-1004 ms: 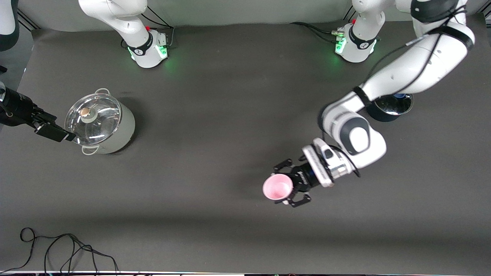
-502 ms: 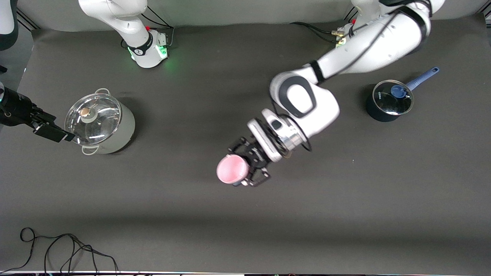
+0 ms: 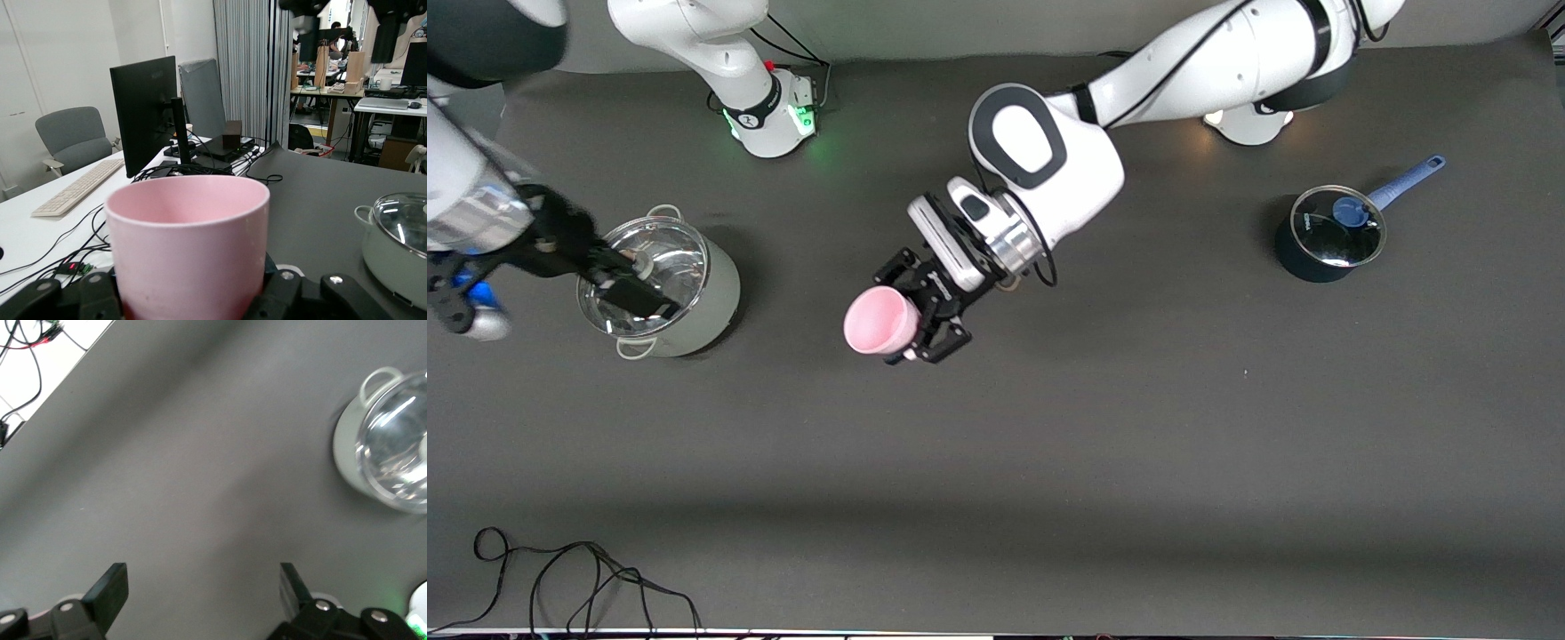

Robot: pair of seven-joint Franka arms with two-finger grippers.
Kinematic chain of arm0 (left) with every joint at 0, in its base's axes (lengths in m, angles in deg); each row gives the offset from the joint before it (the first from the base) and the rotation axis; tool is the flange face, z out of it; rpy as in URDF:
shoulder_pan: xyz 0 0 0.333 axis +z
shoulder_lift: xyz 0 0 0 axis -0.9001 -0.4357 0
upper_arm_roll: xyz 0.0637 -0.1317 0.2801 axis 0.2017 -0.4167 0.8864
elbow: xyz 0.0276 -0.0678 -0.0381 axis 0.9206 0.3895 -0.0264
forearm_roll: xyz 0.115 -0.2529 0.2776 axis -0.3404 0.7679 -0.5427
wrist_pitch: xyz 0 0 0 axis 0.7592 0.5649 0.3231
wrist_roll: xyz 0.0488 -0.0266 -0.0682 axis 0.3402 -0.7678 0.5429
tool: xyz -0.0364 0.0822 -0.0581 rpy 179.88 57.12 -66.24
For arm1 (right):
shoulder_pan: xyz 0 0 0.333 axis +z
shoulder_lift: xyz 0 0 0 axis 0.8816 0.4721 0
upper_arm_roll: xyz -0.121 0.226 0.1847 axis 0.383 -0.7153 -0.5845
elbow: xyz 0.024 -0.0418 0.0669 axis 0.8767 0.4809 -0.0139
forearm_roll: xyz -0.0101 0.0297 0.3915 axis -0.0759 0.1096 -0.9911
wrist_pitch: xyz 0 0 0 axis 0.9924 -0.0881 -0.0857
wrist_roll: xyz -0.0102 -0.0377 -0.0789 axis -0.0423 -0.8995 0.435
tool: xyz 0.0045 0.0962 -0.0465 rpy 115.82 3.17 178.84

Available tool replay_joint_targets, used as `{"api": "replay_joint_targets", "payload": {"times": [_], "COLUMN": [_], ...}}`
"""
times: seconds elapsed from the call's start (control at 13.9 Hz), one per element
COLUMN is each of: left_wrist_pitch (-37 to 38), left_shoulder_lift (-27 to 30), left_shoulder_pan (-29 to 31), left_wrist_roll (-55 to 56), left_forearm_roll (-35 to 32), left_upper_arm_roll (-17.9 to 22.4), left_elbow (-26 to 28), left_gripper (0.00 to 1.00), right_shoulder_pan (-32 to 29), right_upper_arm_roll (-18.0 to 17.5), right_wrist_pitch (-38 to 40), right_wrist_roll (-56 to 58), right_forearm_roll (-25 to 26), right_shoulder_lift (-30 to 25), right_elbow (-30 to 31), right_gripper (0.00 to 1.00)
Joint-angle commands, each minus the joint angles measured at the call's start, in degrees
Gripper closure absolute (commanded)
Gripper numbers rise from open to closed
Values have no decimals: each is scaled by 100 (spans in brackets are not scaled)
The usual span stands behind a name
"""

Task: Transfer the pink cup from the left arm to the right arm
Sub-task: 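Lift the pink cup and carry it toward the right gripper, then reach the right gripper to the pink cup's base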

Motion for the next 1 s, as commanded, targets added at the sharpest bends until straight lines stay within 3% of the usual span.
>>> {"api": "replay_joint_targets", "payload": {"times": [0.0,0.22,0.65,0.93], "left_wrist_pitch": [-70,-70,-70,-70], "left_shoulder_lift": [87,96,96,96], "left_shoulder_pan": [-372,-426,-426,-426], "left_wrist_roll": [235,244,253,253], "left_forearm_roll": [64,64,64,73], "left_upper_arm_roll": [316,378,369,369], "left_elbow": [-376,-403,-429,-429], "left_gripper": [100,100,100,100], "right_shoulder_pan": [227,253,999,1000], "right_upper_arm_roll": [44,35,-35,-44], "right_wrist_pitch": [21,21,21,-23], "right_wrist_roll": [-916,-1525,-1992,-2150], "right_forearm_roll": [-398,-1014,-1007,-1068], "right_shoulder_lift": [247,247,265,396], "right_elbow": [-494,-766,-732,-723], "right_gripper": [0,0,0,0]}}
